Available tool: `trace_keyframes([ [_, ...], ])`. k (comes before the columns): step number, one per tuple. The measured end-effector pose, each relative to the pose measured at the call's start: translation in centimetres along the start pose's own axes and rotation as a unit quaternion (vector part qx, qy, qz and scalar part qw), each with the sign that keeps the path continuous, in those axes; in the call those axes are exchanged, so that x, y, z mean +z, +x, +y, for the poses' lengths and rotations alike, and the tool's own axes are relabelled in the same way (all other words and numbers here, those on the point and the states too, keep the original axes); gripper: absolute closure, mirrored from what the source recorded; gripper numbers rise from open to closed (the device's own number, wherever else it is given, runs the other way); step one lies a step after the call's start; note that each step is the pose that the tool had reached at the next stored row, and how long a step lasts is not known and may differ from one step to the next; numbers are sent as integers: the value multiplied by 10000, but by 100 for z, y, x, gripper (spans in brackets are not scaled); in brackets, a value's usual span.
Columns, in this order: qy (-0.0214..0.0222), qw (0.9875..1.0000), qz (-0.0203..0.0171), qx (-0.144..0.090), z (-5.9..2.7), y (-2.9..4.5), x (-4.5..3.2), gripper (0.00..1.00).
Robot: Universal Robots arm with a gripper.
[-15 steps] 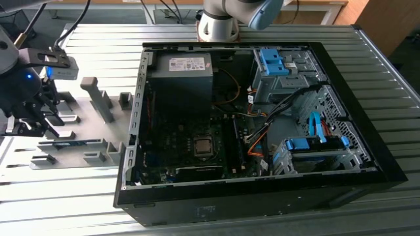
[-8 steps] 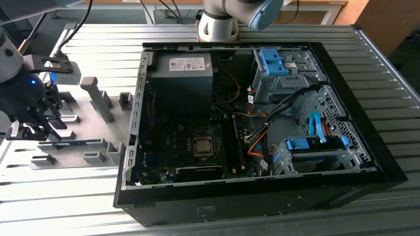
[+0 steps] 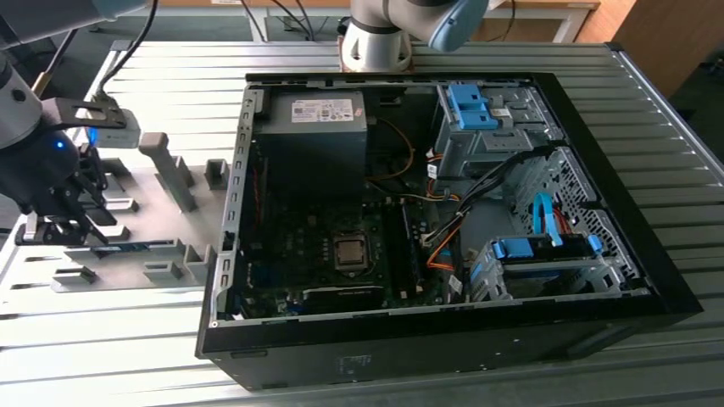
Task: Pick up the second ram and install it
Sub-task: 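Pick up the second ram and move it above second insertion slot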
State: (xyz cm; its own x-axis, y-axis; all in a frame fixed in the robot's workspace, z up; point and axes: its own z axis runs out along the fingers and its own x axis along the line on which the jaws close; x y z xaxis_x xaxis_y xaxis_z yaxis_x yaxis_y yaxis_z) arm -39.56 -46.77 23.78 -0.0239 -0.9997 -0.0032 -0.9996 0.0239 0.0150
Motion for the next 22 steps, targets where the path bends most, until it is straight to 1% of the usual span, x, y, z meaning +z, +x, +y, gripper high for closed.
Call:
trace_keyframes([
  [4,0,10000,1,-27,2,1,62,64],
  [10,0,10000,-1,-42,12,1,128,64],
  [15,0,9999,0,-171,12,1,193,64],
  [22,0,9999,1,-171,12,1,204,64],
])
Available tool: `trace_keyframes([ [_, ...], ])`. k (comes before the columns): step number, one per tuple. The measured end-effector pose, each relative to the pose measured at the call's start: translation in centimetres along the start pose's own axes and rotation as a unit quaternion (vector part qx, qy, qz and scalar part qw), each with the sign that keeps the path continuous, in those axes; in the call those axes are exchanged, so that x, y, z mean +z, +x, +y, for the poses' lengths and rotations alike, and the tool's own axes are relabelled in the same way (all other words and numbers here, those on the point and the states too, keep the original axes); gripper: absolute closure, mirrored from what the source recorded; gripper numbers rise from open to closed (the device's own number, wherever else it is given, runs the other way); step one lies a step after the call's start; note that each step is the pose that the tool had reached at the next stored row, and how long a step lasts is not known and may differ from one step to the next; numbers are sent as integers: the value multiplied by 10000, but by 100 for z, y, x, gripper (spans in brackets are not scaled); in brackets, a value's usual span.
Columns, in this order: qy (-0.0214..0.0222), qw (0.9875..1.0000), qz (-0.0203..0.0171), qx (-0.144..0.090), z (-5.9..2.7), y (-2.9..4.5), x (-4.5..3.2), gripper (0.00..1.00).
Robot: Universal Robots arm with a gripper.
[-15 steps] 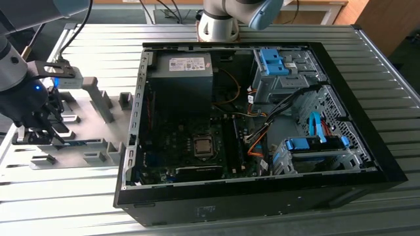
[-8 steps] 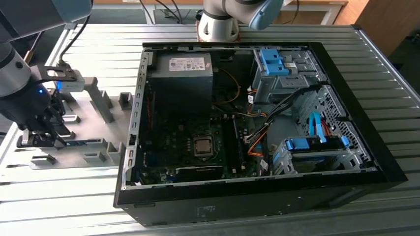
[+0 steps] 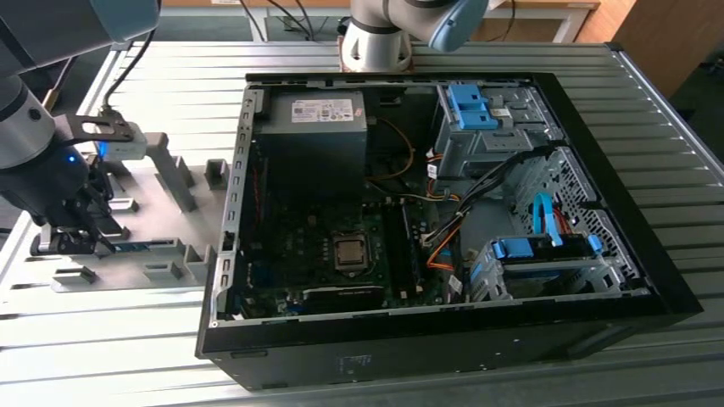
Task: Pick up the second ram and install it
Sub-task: 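Pick up the second ram and move it above second insertion slot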
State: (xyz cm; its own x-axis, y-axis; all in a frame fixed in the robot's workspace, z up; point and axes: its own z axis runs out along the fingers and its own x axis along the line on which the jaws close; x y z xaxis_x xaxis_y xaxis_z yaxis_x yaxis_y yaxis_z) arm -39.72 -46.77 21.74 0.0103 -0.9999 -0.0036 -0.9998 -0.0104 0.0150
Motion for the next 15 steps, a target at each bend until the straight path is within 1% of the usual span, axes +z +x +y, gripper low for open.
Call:
trace_keyframes([
  [4,4,10000,0,0,0,0,1,64],
  [5,12,10000,0,0,0,0,2,64],
  [7,49,10000,2,1,1,0,6,64],
  [9,61,10000,2,0,0,0,7,64],
  [15,68,10000,2,0,1,0,7,64],
])
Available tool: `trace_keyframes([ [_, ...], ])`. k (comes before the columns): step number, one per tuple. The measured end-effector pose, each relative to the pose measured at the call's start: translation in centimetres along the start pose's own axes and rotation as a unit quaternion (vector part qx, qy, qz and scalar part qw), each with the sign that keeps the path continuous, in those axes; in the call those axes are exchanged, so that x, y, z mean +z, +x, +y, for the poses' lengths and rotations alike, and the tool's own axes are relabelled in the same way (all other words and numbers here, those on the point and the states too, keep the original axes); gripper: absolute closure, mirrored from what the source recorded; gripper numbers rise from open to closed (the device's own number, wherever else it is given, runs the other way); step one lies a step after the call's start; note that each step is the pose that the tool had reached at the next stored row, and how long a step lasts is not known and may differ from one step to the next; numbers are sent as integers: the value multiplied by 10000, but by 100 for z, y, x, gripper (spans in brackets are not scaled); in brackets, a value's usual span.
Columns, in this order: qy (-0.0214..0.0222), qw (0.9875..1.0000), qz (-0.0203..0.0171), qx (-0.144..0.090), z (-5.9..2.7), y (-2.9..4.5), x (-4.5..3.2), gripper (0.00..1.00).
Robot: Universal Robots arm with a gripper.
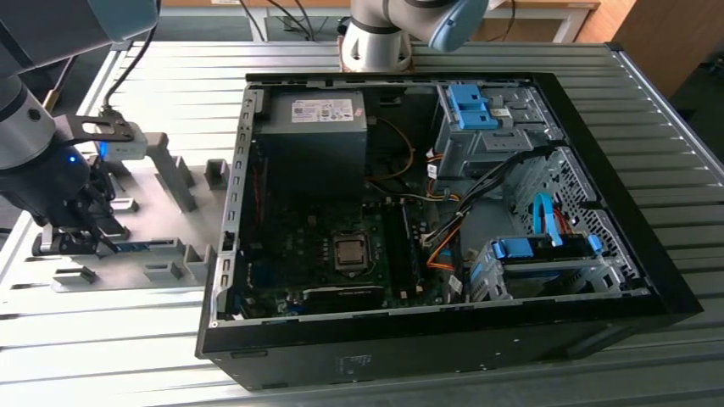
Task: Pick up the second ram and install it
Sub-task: 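Pick up the second ram and move it above second insertion slot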
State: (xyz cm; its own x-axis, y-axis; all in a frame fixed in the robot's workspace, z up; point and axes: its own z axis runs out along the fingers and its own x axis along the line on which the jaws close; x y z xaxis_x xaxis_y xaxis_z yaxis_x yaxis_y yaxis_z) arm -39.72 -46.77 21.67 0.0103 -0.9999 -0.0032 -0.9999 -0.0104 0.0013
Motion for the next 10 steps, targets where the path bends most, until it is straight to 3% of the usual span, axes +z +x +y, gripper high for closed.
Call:
trace_keyframes([
  [10,1,10000,0,5,0,-1,31,64],
])
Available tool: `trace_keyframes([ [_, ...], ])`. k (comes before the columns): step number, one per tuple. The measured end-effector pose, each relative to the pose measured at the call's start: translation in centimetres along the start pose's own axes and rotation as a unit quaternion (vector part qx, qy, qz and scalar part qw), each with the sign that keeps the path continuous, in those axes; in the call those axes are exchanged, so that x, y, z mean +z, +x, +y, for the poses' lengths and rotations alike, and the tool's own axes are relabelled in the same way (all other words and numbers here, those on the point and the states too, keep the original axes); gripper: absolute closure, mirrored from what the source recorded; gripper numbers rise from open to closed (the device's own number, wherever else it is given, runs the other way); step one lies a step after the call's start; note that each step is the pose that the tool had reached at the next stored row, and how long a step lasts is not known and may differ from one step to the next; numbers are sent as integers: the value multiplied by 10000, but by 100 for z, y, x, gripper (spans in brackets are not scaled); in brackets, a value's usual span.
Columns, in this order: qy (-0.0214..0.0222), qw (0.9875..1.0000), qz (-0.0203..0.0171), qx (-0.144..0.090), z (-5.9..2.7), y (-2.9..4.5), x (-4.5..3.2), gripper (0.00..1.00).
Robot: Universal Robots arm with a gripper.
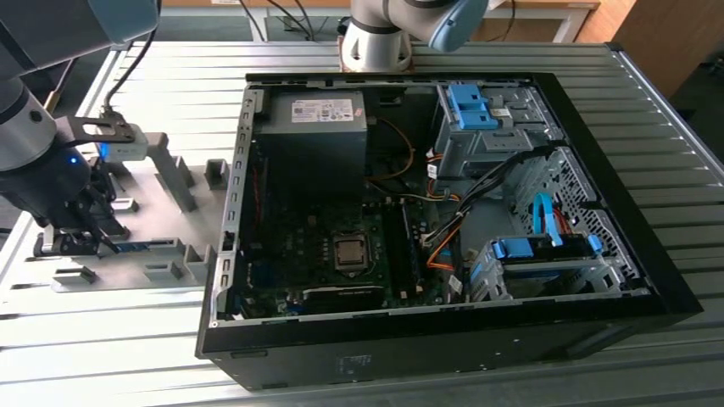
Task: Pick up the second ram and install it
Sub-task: 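Pick up the second ram and move it above second insertion slot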
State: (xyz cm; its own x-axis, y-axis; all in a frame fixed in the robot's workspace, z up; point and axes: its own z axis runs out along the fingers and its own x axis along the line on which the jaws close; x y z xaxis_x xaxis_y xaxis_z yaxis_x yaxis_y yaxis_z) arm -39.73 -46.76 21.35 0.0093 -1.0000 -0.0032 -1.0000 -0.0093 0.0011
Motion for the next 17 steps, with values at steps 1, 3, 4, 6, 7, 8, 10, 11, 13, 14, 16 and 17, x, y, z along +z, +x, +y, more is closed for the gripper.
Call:
trace_keyframes([
  [1,0,10000,0,8,0,-2,10,64],
  [3,-1,10000,1,16,0,-5,19,64],
  [4,0,10000,0,17,0,-5,26,64],
  [6,0,10000,1,17,0,-5,38,64],
  [7,-1,10000,1,17,0,-5,44,64],
  [8,-1,10000,1,17,0,-5,48,64],
  [10,0,10000,0,17,0,-5,51,64],
  [11,0,10000,0,17,0,-5,52,64],
  [13,0,10000,0,17,0,-5,52,64],
  [14,0,10000,0,17,0,-5,53,64],
  [16,2,10000,-1,18,0,-11,56,64],
  [17,1,10000,0,18,1,-15,57,64],
])
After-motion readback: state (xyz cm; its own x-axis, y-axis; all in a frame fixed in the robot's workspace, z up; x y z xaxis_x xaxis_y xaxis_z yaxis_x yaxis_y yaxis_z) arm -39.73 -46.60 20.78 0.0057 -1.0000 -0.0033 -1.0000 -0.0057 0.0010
